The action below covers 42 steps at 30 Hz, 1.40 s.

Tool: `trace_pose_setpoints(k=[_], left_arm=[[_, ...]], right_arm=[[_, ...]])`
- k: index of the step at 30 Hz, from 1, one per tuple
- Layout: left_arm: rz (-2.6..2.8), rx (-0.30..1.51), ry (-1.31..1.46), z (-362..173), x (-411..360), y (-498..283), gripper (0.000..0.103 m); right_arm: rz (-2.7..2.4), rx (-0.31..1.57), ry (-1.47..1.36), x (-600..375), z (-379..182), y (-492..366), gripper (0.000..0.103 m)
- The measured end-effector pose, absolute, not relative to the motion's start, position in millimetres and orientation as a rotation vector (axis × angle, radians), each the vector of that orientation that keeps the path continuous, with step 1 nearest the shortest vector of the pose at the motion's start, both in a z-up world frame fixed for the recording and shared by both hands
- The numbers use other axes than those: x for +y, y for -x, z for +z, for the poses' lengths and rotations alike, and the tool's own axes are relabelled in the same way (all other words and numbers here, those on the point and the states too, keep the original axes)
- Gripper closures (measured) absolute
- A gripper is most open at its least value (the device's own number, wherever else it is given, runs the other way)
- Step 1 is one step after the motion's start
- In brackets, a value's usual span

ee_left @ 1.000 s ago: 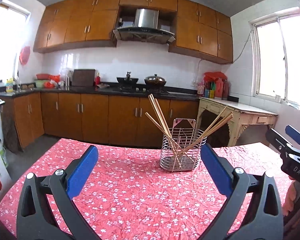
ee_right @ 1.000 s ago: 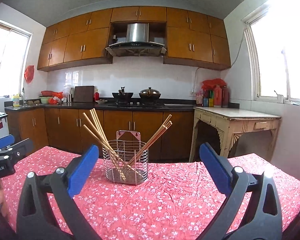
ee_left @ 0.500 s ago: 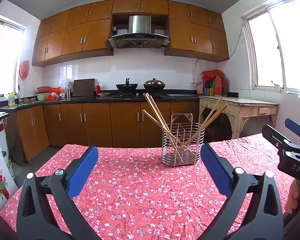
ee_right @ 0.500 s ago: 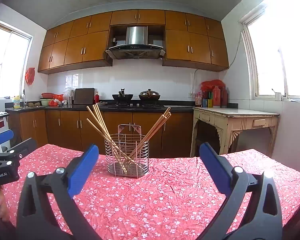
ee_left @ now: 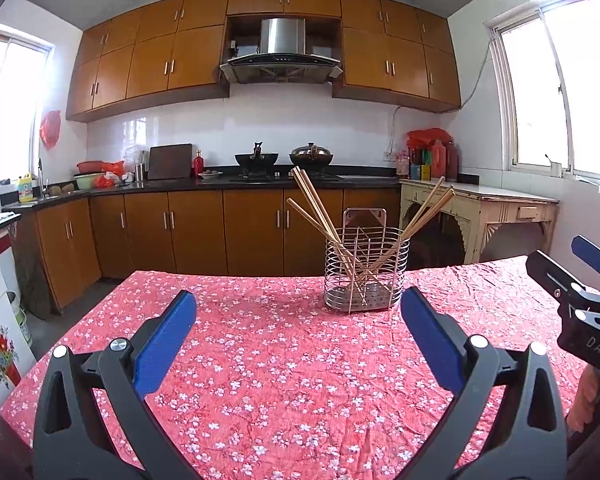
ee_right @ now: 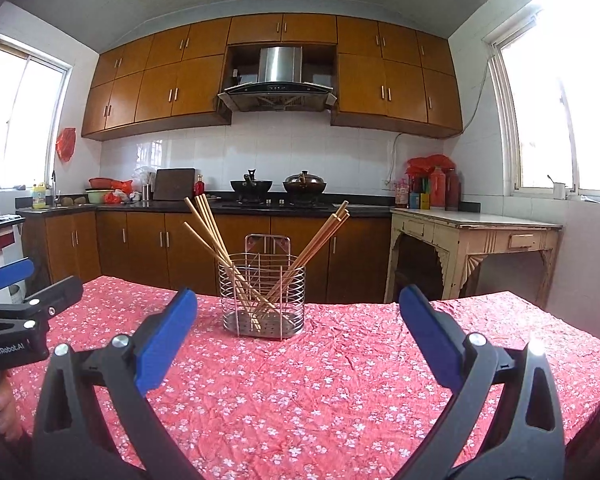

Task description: Organize utensils

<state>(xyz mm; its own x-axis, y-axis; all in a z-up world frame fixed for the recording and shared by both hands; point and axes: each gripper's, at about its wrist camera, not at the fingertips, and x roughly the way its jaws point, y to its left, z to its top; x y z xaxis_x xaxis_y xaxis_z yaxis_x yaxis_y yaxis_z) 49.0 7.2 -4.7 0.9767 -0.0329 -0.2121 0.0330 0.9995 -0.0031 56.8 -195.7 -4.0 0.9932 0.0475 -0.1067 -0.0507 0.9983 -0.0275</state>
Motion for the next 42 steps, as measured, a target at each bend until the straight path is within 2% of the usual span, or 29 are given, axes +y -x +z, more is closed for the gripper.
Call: trace_pose_setpoints(k=[42], left_arm=[[-0.053,0.2,0.016,-2.8,7.2,-47.3,0.002]], right_arm=[[0.055,0.092,0.013,-201.7,-1.2,-53.0,0.004]])
